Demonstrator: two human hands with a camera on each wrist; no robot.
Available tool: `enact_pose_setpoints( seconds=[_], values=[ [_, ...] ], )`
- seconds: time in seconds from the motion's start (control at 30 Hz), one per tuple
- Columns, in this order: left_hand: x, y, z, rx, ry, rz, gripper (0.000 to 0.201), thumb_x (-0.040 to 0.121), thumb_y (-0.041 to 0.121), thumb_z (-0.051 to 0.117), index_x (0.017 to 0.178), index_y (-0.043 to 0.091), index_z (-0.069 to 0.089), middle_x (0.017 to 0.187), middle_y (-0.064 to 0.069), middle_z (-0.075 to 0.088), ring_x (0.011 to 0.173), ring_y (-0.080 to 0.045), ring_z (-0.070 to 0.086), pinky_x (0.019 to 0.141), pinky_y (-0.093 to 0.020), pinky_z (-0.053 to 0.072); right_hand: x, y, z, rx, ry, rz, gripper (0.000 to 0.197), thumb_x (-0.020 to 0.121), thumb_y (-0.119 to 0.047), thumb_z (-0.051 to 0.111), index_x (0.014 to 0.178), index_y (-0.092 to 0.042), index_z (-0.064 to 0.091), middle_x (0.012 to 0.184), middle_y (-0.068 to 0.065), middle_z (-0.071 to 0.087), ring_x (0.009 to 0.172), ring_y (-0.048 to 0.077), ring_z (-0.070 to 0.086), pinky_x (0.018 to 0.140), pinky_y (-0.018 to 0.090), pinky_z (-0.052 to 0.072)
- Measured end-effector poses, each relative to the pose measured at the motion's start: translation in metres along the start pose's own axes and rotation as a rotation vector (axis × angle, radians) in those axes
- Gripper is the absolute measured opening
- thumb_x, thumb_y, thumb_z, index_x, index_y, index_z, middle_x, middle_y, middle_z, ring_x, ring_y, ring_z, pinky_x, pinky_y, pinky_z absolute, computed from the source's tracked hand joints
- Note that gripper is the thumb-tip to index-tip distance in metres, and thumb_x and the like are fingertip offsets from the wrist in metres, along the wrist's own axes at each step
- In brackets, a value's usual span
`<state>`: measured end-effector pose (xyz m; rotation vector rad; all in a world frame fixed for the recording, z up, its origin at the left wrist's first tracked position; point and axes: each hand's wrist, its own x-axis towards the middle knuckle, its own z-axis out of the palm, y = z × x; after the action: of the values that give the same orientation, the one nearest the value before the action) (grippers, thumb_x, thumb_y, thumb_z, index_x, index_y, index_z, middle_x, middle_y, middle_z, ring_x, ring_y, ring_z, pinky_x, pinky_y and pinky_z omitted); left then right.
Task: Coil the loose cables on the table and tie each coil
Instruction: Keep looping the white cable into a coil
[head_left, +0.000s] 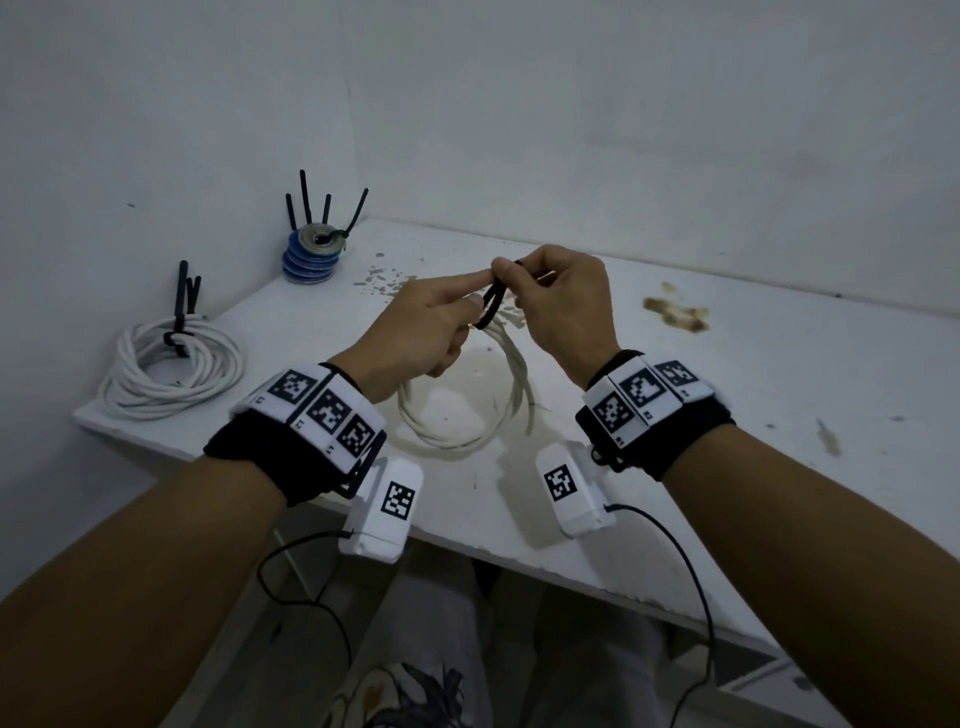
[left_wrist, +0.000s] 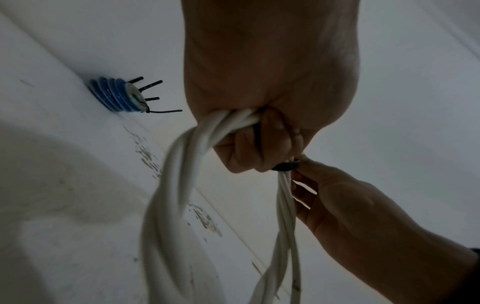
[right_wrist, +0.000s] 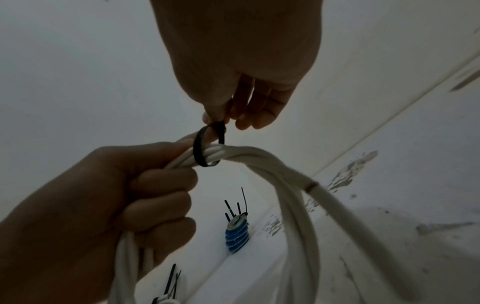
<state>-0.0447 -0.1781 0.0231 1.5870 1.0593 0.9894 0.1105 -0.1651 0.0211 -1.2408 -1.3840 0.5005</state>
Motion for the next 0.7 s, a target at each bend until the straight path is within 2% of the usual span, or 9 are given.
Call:
enact_pose_setpoints(
  seconds=[0.07, 0.17, 0.23, 0.37, 0.43, 0.5, 0.53, 0.63, 0.7],
  values=[
    [-0.003, -0.003, -0.003, -0.056, -0.035, -0.042, 0.038, 0.104, 0.014, 0.043, 0.134, 0.03, 0.059, 0.055, 0.006, 0.024, 0.048, -0.011, 0.019, 0.046, -0.024, 0.017, 0.004, 0.001, 0.004, -0.013, 0.015, -0.002, 0.022, 0.087, -0.026, 0.075, 0.07, -0.014, 0.067, 0.067, -0.001, 0.068, 0.059, 0.016, 0.066, 0.059, 0.027, 0.052],
    [-0.01, -0.004, -0.008, -0.076, -0.089, -0.077, 0.03, 0.104, 0.013, 0.042, 0.125, 0.02, 0.064, 0.052, 0.007, 0.024, 0.045, -0.01, 0.018, 0.045, -0.023, 0.015, 0.017, 0.003, 0.006, 0.015, 0.116, 0.036, 0.028, 0.086, -0.024, 0.074, 0.066, -0.01, 0.062, 0.063, 0.006, 0.068, 0.062, 0.029, 0.069, 0.055, 0.028, 0.051],
    [-0.01, 0.001, -0.012, -0.07, -0.099, -0.078, 0.027, 0.105, 0.015, 0.042, 0.117, 0.015, 0.066, 0.051, 0.007, 0.025, 0.044, -0.01, 0.018, 0.045, -0.023, 0.014, 0.025, 0.001, 0.008, 0.025, 0.174, 0.041, 0.031, 0.086, -0.024, 0.073, 0.064, -0.01, 0.058, 0.06, 0.008, 0.066, 0.061, 0.031, 0.068, 0.054, 0.027, 0.05],
    [-0.001, 0.013, -0.022, -0.011, -0.048, -0.109, 0.026, 0.103, 0.019, 0.046, 0.108, 0.008, 0.069, 0.049, 0.006, 0.034, 0.044, -0.011, 0.025, 0.044, -0.02, 0.018, 0.027, -0.006, 0.018, 0.046, 0.113, -0.005, 0.028, 0.091, -0.023, 0.069, 0.073, -0.006, 0.055, 0.067, 0.004, 0.063, 0.055, 0.019, 0.07, 0.046, 0.027, 0.048],
    [0.001, 0.014, -0.029, 0.113, -0.065, -0.119, 0.029, 0.1, 0.034, 0.055, 0.098, 0.01, 0.07, 0.056, 0.001, 0.047, 0.048, -0.014, 0.035, 0.044, -0.022, 0.025, 0.026, -0.011, 0.021, 0.081, -0.007, -0.039, 0.025, 0.094, -0.02, 0.065, 0.078, -0.005, 0.053, 0.077, 0.011, 0.068, 0.056, 0.019, 0.071, 0.044, 0.03, 0.051],
    [0.001, 0.013, -0.033, 0.236, -0.051, -0.104, 0.033, 0.093, 0.044, 0.063, 0.095, 0.012, 0.072, 0.068, 0.0, 0.061, 0.049, -0.013, 0.043, 0.046, -0.022, 0.032, 0.028, -0.018, 0.024, 0.09, -0.076, -0.07, 0.023, 0.094, -0.016, 0.065, 0.079, -0.003, 0.053, 0.076, 0.016, 0.07, 0.056, 0.022, 0.071, 0.046, 0.031, 0.053],
    [0.001, 0.012, -0.033, 0.245, -0.017, -0.093, 0.032, 0.092, 0.043, 0.065, 0.098, 0.012, 0.073, 0.068, 0.002, 0.063, 0.047, -0.011, 0.043, 0.045, -0.022, 0.033, 0.029, -0.022, 0.026, 0.088, -0.083, -0.089, 0.022, 0.093, -0.014, 0.066, 0.079, -0.001, 0.054, 0.074, 0.017, 0.07, 0.056, 0.022, 0.07, 0.046, 0.032, 0.054],
    [0.0, 0.008, -0.028, 0.207, 0.118, -0.026, 0.026, 0.097, 0.029, 0.06, 0.098, 0.006, 0.072, 0.047, 0.014, 0.052, 0.037, -0.006, 0.033, 0.039, -0.019, 0.028, 0.034, -0.03, 0.034, 0.045, -0.08, -0.163, 0.022, 0.09, -0.01, 0.067, 0.077, 0.004, 0.056, 0.064, 0.014, 0.068, 0.049, 0.018, 0.065, 0.048, 0.031, 0.054],
    [-0.004, 0.007, -0.028, 0.196, 0.157, 0.0, 0.021, 0.096, 0.023, 0.062, 0.093, 0.006, 0.074, 0.04, 0.013, 0.048, 0.037, -0.007, 0.03, 0.039, -0.019, 0.026, 0.037, -0.027, 0.041, -0.006, -0.072, -0.18, 0.022, 0.089, -0.01, 0.068, 0.074, 0.002, 0.056, 0.062, 0.013, 0.067, 0.047, 0.014, 0.062, 0.049, 0.03, 0.051]
  ],
)
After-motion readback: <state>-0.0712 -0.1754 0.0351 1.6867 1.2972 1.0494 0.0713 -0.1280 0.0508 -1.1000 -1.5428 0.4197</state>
